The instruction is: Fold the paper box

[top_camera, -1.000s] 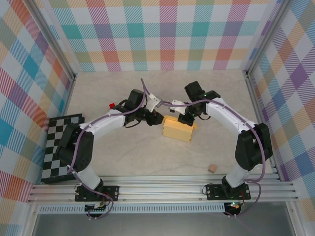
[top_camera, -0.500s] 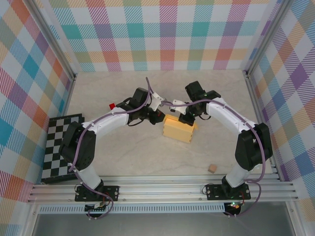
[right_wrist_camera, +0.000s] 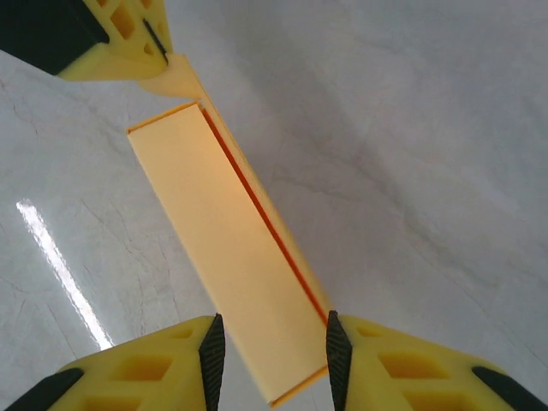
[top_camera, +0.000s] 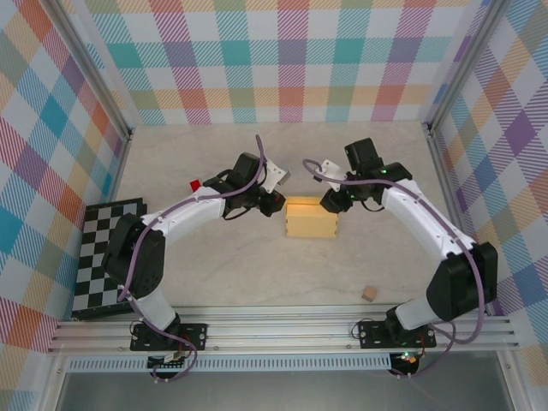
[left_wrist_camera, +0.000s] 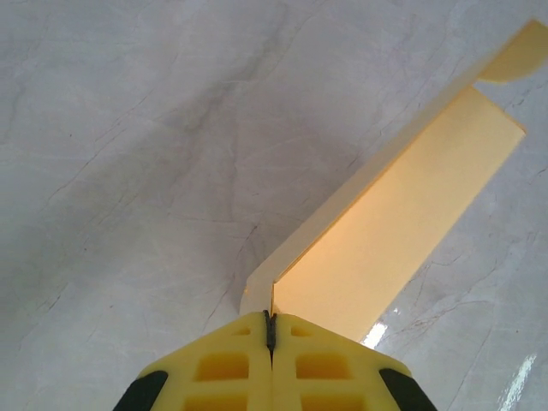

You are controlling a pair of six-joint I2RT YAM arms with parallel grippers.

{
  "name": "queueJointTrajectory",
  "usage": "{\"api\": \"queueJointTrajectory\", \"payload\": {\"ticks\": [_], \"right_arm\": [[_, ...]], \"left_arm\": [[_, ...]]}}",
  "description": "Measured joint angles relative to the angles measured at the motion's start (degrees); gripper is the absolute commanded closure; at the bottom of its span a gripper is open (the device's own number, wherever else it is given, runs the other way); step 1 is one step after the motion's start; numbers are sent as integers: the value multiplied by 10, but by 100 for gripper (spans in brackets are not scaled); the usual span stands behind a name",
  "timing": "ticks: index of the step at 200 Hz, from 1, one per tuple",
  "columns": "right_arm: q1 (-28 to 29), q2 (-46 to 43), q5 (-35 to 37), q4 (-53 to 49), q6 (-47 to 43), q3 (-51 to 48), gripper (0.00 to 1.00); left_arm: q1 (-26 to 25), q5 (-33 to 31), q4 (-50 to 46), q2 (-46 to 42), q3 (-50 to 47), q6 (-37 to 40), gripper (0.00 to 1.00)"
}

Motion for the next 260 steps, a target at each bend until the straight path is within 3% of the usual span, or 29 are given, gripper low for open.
{"api": "queueJointTrajectory", "payload": {"ticks": [32, 63, 77, 133, 176, 260], "right_arm": [[-30, -53, 2, 21, 4, -66, 64], [-76, -73, 3, 72, -68, -156, 65], [-98, -70, -9, 97, -104, -174, 69], [-176, -2, -126, 153, -212, -123, 72], [-181, 19, -204, 134, -249, -89, 72], [-179, 52, -227, 125, -242, -89, 76]], "left_arm": [[0, -8, -10, -5, 0, 0, 100], [0, -8, -10, -5, 0, -3, 100], [0, -8, -10, -5, 0, -4, 100], [-3, -12, -10, -9, 0, -11, 100], [-5, -19, -10, -12, 0, -15, 100], [-10, -23, -10, -12, 0, -15, 100]]}}
